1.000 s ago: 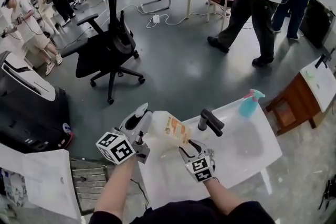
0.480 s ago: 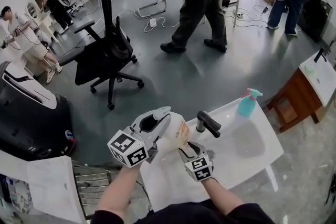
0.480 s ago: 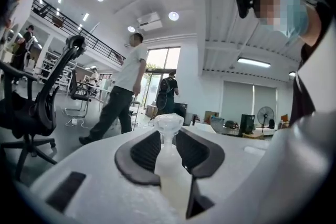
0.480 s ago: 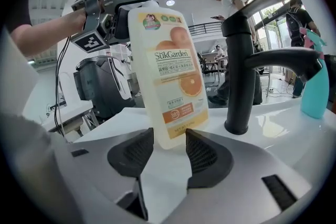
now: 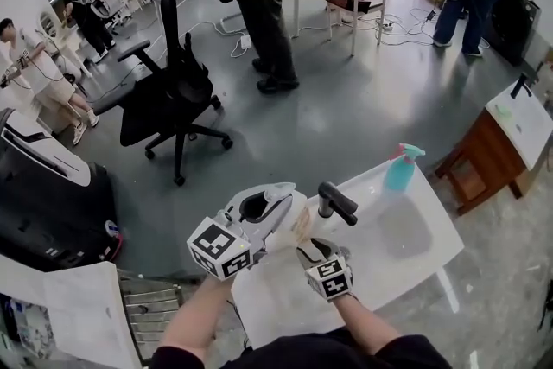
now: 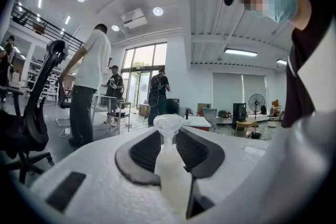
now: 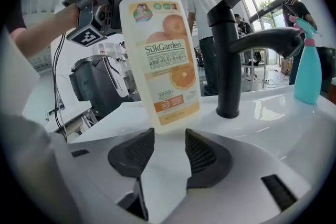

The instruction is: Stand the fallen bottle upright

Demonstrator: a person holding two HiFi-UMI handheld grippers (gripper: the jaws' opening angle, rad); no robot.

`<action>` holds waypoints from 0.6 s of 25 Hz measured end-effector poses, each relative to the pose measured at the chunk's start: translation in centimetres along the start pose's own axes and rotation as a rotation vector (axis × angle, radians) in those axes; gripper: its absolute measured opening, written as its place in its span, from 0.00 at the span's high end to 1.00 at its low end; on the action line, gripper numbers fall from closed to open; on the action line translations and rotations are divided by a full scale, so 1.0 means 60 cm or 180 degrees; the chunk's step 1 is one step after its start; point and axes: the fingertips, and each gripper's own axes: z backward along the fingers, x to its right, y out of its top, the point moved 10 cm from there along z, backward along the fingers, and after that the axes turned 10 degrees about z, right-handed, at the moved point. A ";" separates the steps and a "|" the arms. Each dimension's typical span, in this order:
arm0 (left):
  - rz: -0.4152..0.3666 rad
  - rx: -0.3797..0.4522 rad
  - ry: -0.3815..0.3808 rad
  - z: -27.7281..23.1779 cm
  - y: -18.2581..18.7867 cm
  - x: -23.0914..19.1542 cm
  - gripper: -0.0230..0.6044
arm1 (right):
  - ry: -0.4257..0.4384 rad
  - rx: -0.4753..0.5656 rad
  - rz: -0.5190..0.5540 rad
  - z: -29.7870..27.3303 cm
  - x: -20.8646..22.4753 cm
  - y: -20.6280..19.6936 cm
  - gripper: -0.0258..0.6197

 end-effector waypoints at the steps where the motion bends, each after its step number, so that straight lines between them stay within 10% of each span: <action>1: -0.0006 0.0004 -0.0011 0.000 -0.001 -0.001 0.80 | -0.0025 0.0007 -0.0024 0.006 0.002 -0.003 0.67; 15: -0.0139 0.0026 -0.0325 0.008 -0.005 0.007 0.67 | -0.0454 0.0297 -0.0150 0.115 0.009 0.016 0.67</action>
